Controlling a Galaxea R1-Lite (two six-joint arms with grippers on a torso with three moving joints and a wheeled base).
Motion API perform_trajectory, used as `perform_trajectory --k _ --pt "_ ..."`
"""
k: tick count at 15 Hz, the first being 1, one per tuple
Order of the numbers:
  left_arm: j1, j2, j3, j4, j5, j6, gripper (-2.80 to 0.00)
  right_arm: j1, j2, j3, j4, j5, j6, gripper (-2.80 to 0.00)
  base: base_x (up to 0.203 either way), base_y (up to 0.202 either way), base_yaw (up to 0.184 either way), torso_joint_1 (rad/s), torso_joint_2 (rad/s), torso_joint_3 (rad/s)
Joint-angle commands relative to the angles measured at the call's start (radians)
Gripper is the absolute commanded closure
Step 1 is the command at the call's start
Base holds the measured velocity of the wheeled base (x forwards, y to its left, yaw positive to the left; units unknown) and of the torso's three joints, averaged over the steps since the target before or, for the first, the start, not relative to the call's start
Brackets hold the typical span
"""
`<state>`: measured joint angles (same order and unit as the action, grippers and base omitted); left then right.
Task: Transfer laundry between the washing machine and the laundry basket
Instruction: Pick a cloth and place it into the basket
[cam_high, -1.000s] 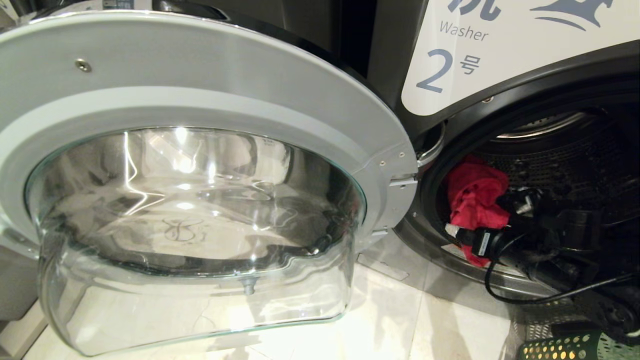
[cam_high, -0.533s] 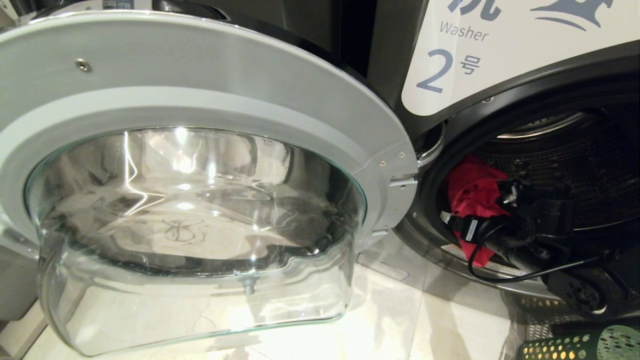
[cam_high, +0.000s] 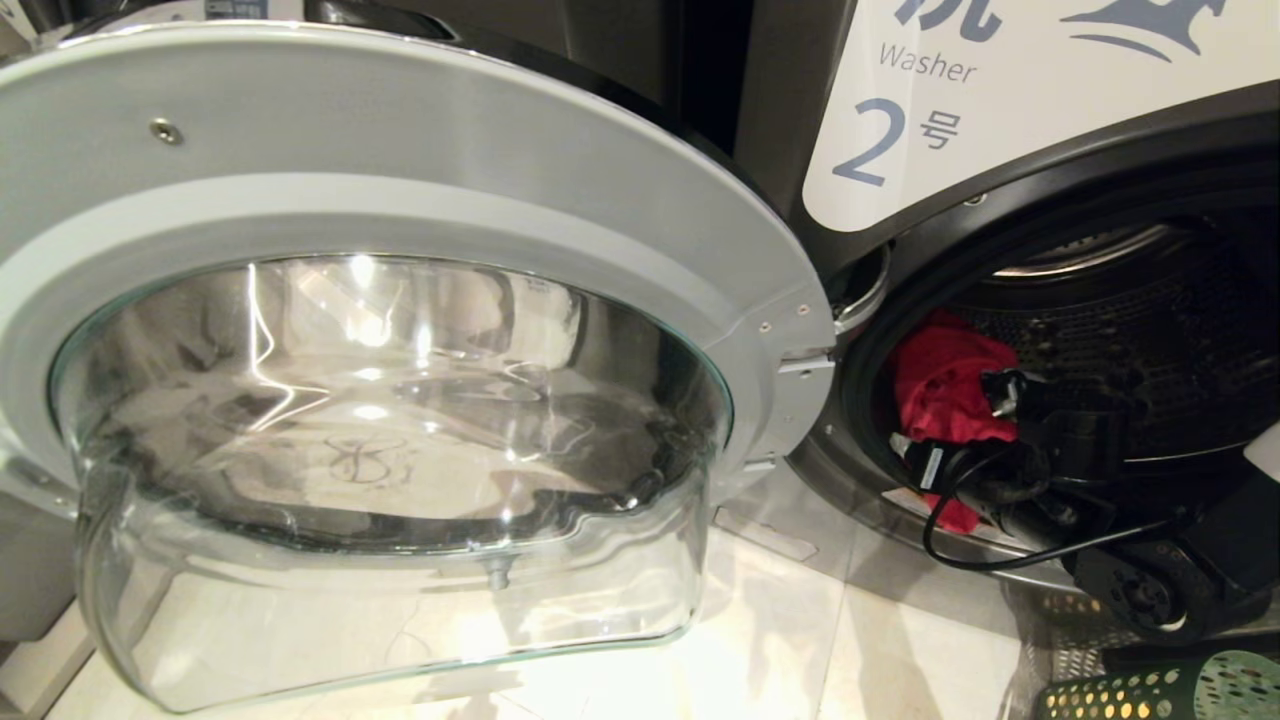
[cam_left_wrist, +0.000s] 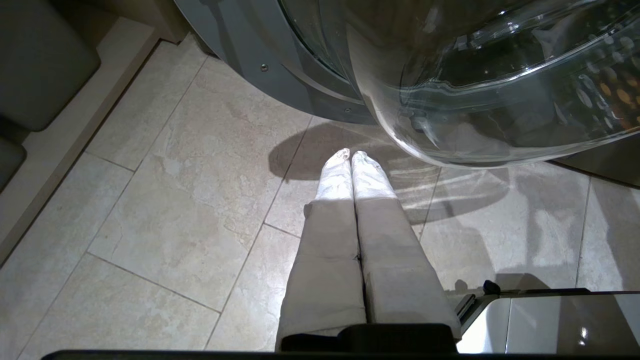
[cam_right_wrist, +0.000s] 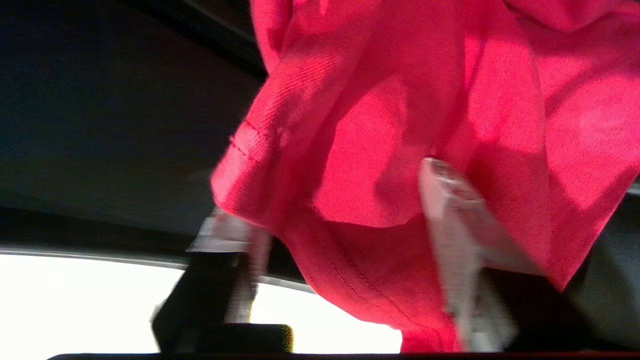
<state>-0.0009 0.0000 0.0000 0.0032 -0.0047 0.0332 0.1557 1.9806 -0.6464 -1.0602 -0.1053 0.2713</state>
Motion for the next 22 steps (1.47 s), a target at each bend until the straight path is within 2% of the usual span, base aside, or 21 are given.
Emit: perform_trajectory --k 1,5,10,13,15,17,19,22 --pt "0.000 0.000 0.002 0.000 0.000 0.001 0.00 -0.001 0.010 0.001 -0.009 -0.007 0.003 0.00 0.000 0.000 0.000 0.000 0.00 0.000" --pt "-0.001 0.000 0.002 0.000 0.000 0.001 0.00 -0.003 0.003 0.001 -0.012 -0.030 0.003 0.00 0.000 0.000 0.000 0.000 0.00 0.000" --pt "0.001 0.000 0.002 0.000 0.000 0.001 0.00 -0.016 -0.152 0.061 -0.024 -0.040 -0.006 0.00 0.000 0.000 0.000 0.000 0.00 0.000" --pt "-0.001 0.000 0.002 0.000 0.000 0.001 0.00 -0.013 -0.327 0.200 -0.024 -0.040 -0.045 0.00 0.000 0.000 0.000 0.000 0.00 0.000" --pt "-0.001 0.000 0.002 0.000 0.000 0.001 0.00 0.016 -0.470 0.303 -0.024 -0.044 -0.091 0.00 0.000 0.000 0.000 0.000 0.00 0.000" --pt "0.000 0.000 0.002 0.000 0.000 0.001 0.00 0.059 -0.606 0.361 -0.014 -0.081 -0.120 0.00 0.000 0.000 0.000 0.000 0.00 0.000" --pt "0.001 0.000 0.002 0.000 0.000 0.001 0.00 0.083 -0.767 0.386 0.049 -0.107 -0.163 0.00 0.000 0.000 0.000 0.000 0.00 0.000" --pt "0.001 0.000 0.002 0.000 0.000 0.001 0.00 0.096 -1.076 0.377 0.287 -0.114 -0.230 0.00 0.000 0.000 0.000 0.000 0.00 0.000"
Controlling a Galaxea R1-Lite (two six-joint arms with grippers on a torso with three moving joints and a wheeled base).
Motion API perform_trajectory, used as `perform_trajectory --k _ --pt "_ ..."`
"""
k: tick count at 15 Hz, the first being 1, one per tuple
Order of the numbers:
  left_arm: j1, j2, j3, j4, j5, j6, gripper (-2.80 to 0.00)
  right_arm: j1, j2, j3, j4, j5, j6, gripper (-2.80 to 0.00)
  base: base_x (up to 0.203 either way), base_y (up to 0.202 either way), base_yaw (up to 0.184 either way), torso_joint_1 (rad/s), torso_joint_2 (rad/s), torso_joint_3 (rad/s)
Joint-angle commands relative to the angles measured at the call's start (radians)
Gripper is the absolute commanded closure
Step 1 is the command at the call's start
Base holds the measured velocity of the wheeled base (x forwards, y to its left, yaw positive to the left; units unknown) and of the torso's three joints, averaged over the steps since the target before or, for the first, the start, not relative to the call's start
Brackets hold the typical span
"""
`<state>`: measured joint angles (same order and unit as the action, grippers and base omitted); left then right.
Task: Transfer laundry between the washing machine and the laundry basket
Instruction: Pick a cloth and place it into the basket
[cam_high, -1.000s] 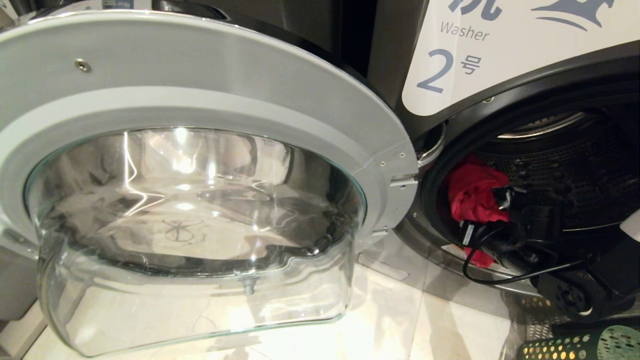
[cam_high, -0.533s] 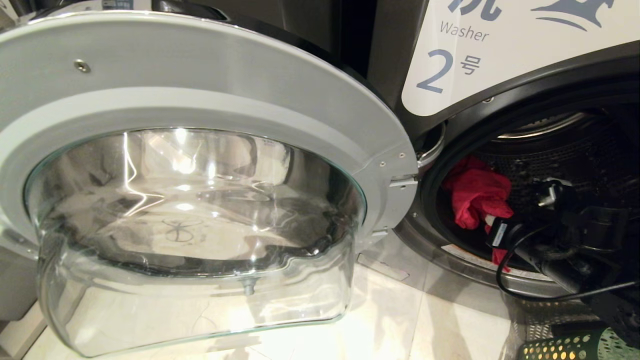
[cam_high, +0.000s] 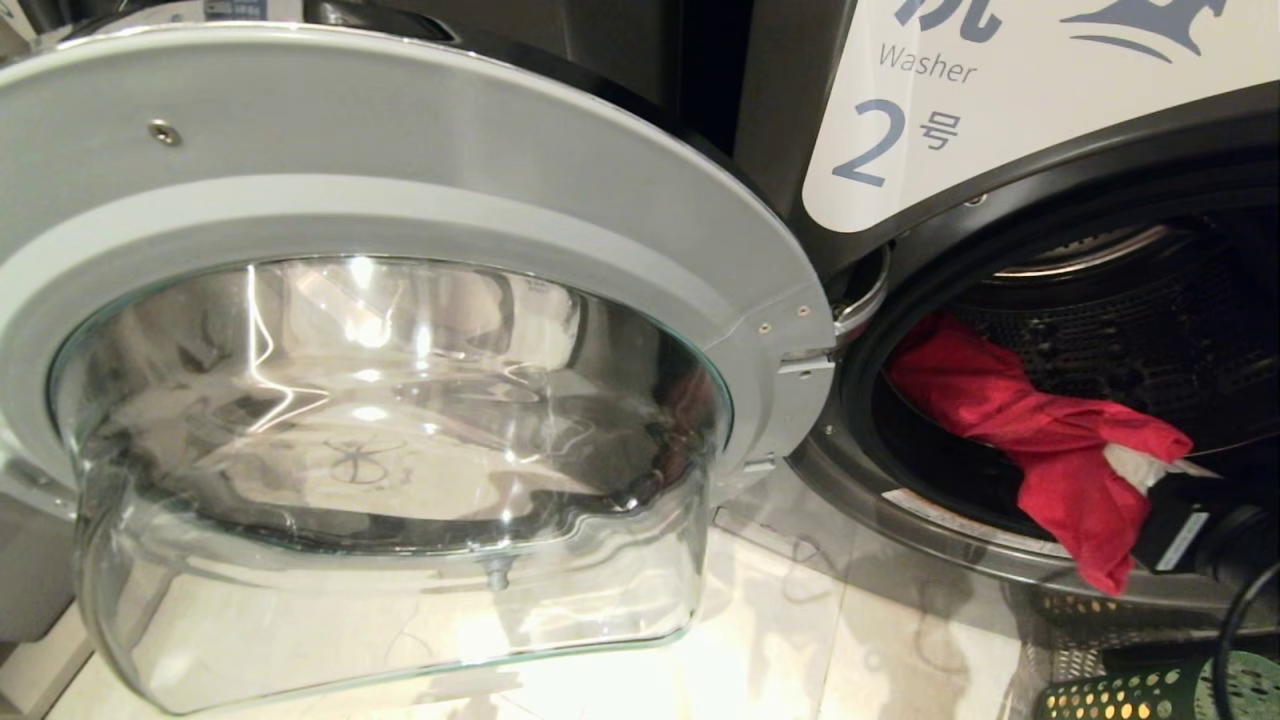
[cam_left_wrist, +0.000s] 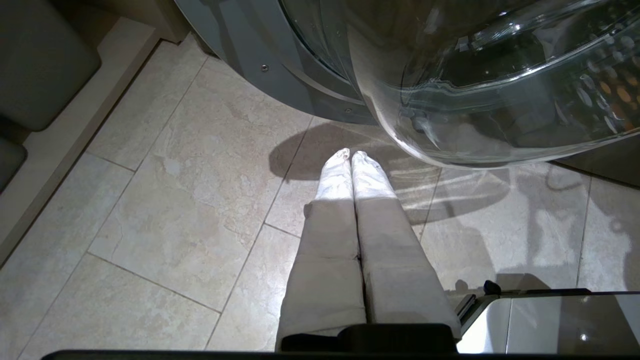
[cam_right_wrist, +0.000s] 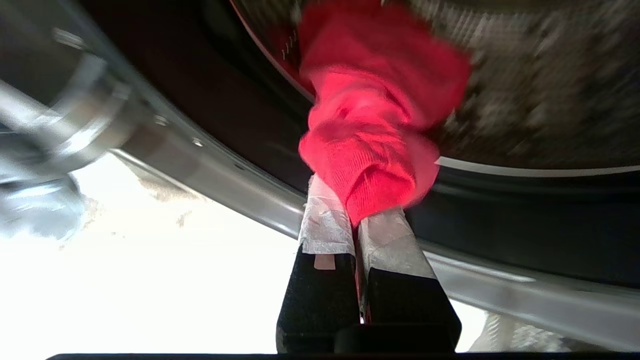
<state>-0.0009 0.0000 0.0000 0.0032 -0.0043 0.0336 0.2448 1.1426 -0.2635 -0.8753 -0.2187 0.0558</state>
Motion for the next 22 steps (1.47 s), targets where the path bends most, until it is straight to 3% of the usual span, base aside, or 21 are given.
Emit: perform_trajectory --k 1,5,6,9,11,15,22 --pt "0.001 0.000 0.002 0.000 0.000 0.000 0.00 0.009 -0.350 -0.023 0.220 0.005 -0.032 0.00 0.000 0.000 0.000 0.000 0.00 0.000" --pt "-0.001 0.000 0.002 0.000 0.000 0.000 0.00 0.012 -0.726 -0.201 0.843 0.067 -0.088 0.00 0.000 0.000 0.000 0.000 0.00 0.000" --pt "0.001 0.000 0.002 0.000 0.000 0.000 0.00 0.012 -0.765 -0.277 0.931 0.083 -0.099 0.00 0.000 0.000 0.000 0.000 0.00 0.000" --pt "0.000 0.000 0.002 0.000 0.000 0.000 0.00 0.012 -0.790 -0.420 0.983 0.137 -0.139 0.00 0.000 0.000 0.000 0.000 0.00 0.000" --pt "0.000 0.000 0.002 0.000 0.000 0.000 0.00 0.012 -0.799 -0.437 1.021 0.158 -0.162 0.00 0.000 0.000 0.000 0.000 0.00 0.000" --pt "-0.001 0.000 0.002 0.000 0.000 0.000 0.00 0.010 -0.762 -0.435 1.053 0.166 -0.056 0.00 0.000 0.000 0.000 0.000 0.00 0.000" --pt "-0.001 0.000 0.002 0.000 0.000 0.000 0.00 0.010 -0.727 -0.459 1.050 0.168 -0.042 0.00 0.000 0.000 0.000 0.000 0.00 0.000"
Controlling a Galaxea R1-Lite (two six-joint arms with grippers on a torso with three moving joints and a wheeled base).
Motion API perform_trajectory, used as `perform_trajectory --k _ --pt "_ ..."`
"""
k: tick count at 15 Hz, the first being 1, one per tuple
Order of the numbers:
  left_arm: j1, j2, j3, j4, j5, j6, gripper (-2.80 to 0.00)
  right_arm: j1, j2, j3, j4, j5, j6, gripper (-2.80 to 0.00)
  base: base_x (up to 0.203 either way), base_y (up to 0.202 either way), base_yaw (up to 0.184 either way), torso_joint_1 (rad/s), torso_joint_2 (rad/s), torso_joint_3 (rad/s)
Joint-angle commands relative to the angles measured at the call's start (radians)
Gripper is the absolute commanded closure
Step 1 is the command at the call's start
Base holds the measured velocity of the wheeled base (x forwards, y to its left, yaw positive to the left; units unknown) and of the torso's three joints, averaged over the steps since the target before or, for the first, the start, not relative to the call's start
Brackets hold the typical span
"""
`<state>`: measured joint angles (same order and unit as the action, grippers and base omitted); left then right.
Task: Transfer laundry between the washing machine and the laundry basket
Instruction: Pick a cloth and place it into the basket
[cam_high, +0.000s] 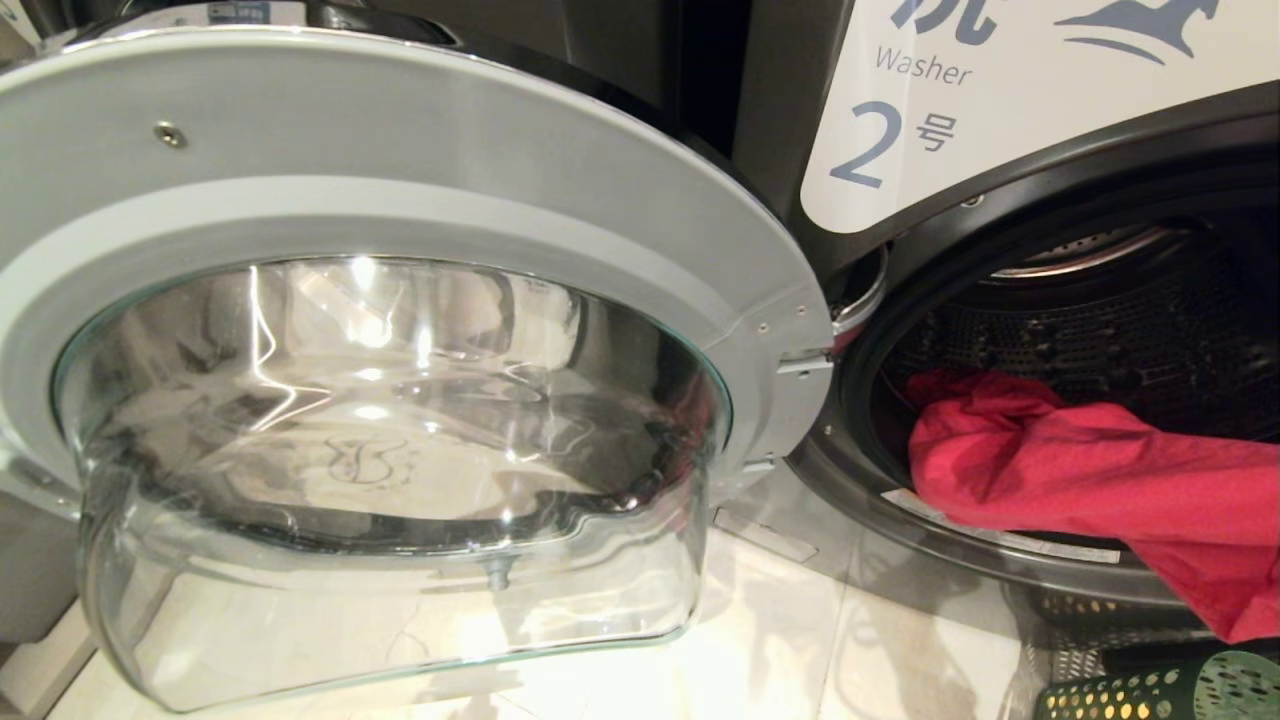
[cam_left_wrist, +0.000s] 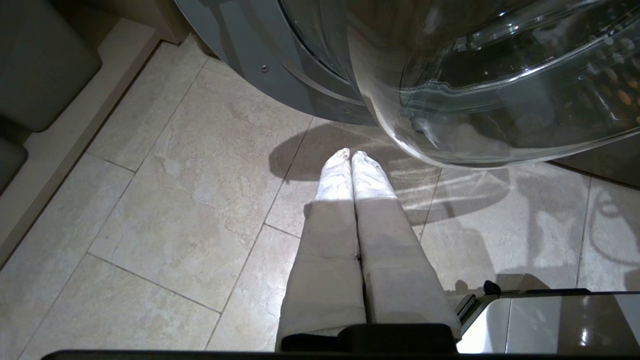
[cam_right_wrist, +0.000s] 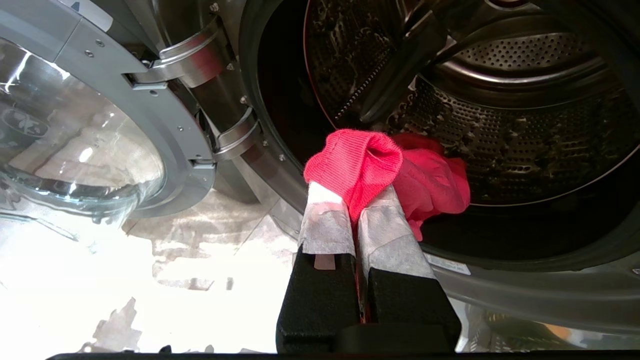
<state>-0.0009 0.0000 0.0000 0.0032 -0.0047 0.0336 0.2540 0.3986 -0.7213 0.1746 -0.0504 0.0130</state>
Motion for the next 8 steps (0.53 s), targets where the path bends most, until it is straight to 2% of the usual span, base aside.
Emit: perform_trajectory --k 1,8 --pt "-0.001 0.000 0.002 0.000 0.000 0.000 0.00 0.001 0.019 -0.003 -0.001 0.000 0.002 0.00 0.000 0.000 0.000 0.000 0.00 0.000" --pt "-0.001 0.000 0.002 0.000 0.000 0.000 0.00 0.000 0.024 -0.024 -0.008 0.020 -0.001 0.00 0.000 0.000 0.000 0.000 0.00 0.000"
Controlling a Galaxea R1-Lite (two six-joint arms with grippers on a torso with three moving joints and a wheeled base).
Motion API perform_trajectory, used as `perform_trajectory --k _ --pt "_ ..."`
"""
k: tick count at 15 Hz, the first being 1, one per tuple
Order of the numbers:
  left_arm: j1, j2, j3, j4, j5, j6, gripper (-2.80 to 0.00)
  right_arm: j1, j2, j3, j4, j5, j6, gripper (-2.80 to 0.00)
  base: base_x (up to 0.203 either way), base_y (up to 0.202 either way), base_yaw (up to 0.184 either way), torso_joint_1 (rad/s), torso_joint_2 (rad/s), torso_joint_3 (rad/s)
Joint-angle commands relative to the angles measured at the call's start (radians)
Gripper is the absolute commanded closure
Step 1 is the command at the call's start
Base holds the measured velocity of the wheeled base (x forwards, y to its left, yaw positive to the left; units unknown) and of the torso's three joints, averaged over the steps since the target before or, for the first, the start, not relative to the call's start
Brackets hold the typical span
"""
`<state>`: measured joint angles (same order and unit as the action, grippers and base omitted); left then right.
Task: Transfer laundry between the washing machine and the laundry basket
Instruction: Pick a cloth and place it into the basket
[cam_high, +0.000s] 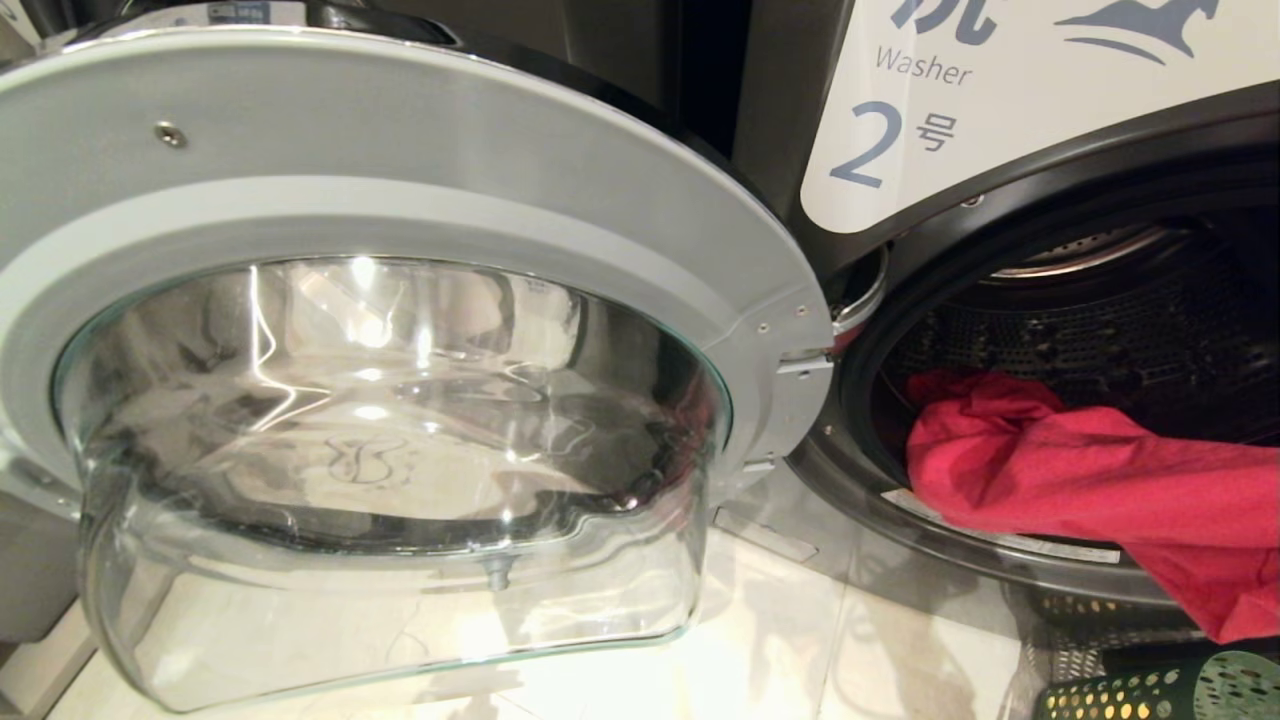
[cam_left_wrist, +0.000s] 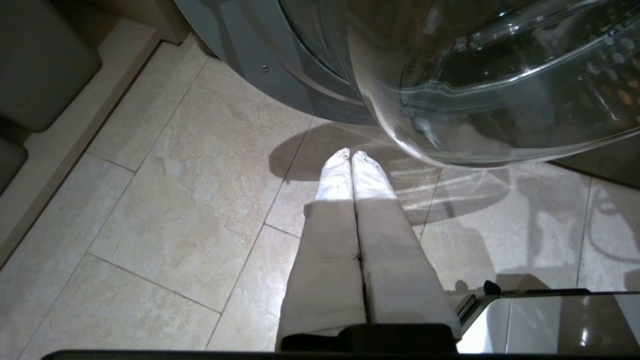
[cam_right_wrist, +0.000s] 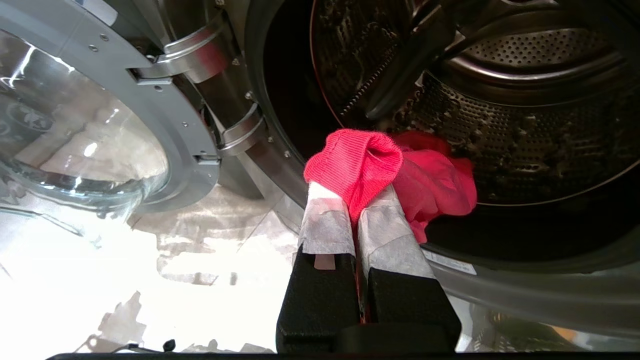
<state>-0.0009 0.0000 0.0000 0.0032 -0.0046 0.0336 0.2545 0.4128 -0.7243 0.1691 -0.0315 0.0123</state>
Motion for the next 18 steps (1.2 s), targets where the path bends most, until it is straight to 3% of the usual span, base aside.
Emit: perform_trajectory --k 1,5,10,18 --pt "-0.001 0.000 0.002 0.000 0.000 0.000 0.00 -0.001 0.025 -0.072 -0.004 0.002 0.001 0.00 0.000 0.000 0.000 0.000 0.00 0.000" --pt "0.001 0.000 0.002 0.000 0.000 0.000 0.00 -0.018 0.076 -0.281 0.001 0.008 -0.017 0.00 0.000 0.000 0.000 0.000 0.00 0.000" --pt "0.001 0.000 0.002 0.000 0.000 0.000 0.00 -0.049 0.078 -0.277 0.044 0.053 -0.050 0.00 0.000 0.000 0.000 0.000 0.00 0.000" --pt "-0.001 0.000 0.002 0.000 0.000 0.000 0.00 -0.071 0.048 -0.252 0.159 0.052 -0.077 0.00 0.000 0.000 0.000 0.000 0.00 0.000"
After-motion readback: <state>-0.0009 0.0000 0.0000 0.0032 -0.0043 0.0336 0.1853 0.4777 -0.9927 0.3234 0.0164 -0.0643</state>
